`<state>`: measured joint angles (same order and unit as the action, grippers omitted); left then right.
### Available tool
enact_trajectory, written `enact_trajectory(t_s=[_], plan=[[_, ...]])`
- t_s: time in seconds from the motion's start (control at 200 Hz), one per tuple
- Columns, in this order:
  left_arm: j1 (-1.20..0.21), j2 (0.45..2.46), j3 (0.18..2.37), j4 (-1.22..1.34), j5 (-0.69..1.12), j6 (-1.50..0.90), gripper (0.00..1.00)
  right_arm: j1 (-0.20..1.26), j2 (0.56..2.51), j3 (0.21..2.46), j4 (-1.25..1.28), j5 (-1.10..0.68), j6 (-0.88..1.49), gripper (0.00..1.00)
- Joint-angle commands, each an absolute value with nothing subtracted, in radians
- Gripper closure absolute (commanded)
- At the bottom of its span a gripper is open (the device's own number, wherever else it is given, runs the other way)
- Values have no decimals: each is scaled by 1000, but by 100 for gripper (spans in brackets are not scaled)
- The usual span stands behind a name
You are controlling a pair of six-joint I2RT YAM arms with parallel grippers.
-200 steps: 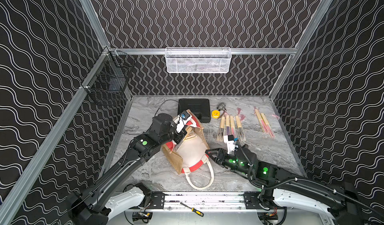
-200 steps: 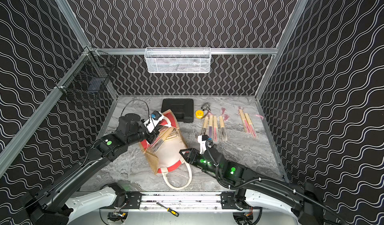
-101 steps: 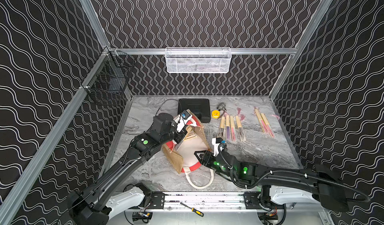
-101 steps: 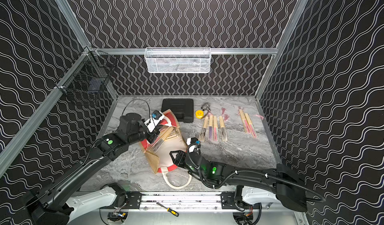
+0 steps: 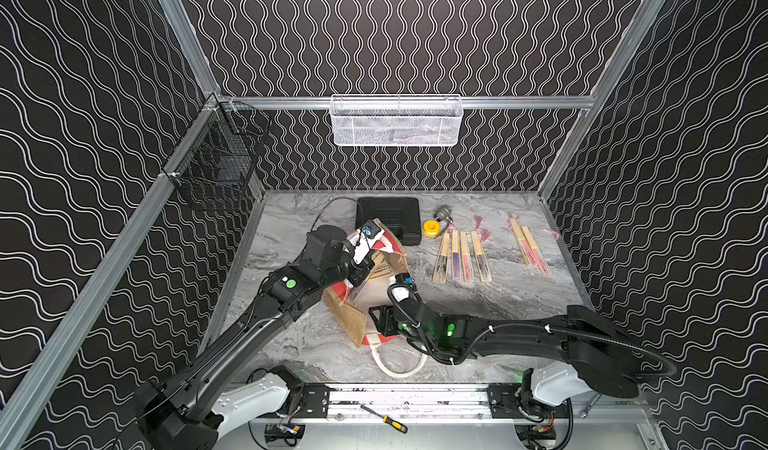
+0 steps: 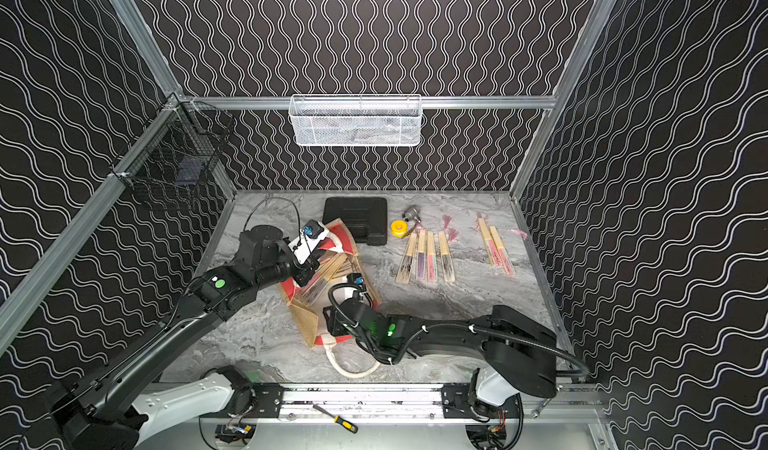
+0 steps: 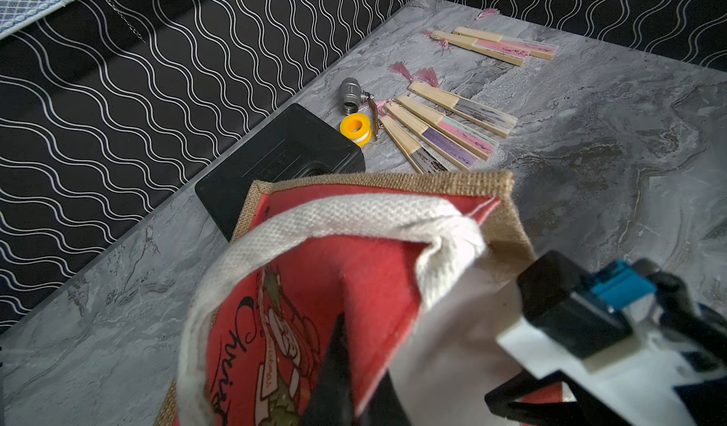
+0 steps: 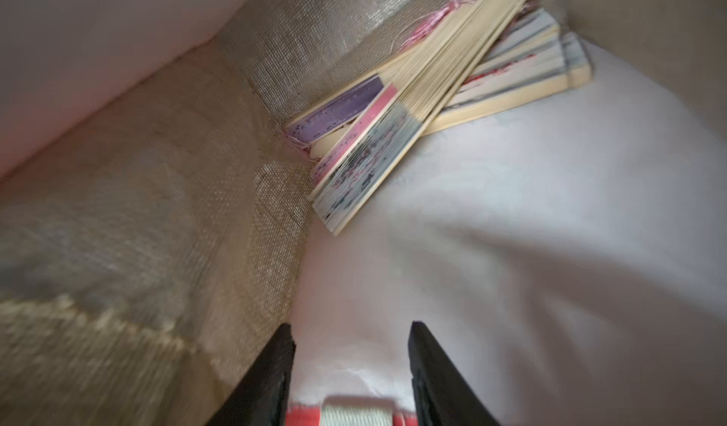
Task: Take out the folding fans from the tote bags
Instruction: Pick up the folding fan from the canvas bag.
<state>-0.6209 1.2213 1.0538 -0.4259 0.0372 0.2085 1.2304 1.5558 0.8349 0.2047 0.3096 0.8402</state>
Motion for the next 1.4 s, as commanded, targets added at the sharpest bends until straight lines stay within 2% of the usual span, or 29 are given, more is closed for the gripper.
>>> enact_trajectory(t_s=[0.0, 0.21, 0.395, 0.495, 0.641, 1.021, 1.391], plan=[[-620, 1228, 1065, -413, 41, 200, 100, 1232, 1609, 885, 130, 352, 754, 51], [-620, 1222, 1064, -414, 38, 197, 100, 1231, 1689, 881, 210, 333, 549, 55], [-621, 1220, 1063, -414, 43, 196, 100, 1213, 1752, 950, 160, 351, 486, 55], [-621, 1223, 1066, -417, 44, 192, 100, 1187, 1774, 1005, 97, 379, 581, 52], [-621, 1230, 1069, -421, 49, 189, 100, 1104, 1805, 1032, 146, 249, 760, 50], [-620, 1232, 1071, -421, 54, 189, 100, 1020, 1865, 1065, 293, 101, 988, 43], [-621, 1243, 1074, -423, 57, 187, 100, 986, 1936, 1063, 400, -9, 1167, 42]])
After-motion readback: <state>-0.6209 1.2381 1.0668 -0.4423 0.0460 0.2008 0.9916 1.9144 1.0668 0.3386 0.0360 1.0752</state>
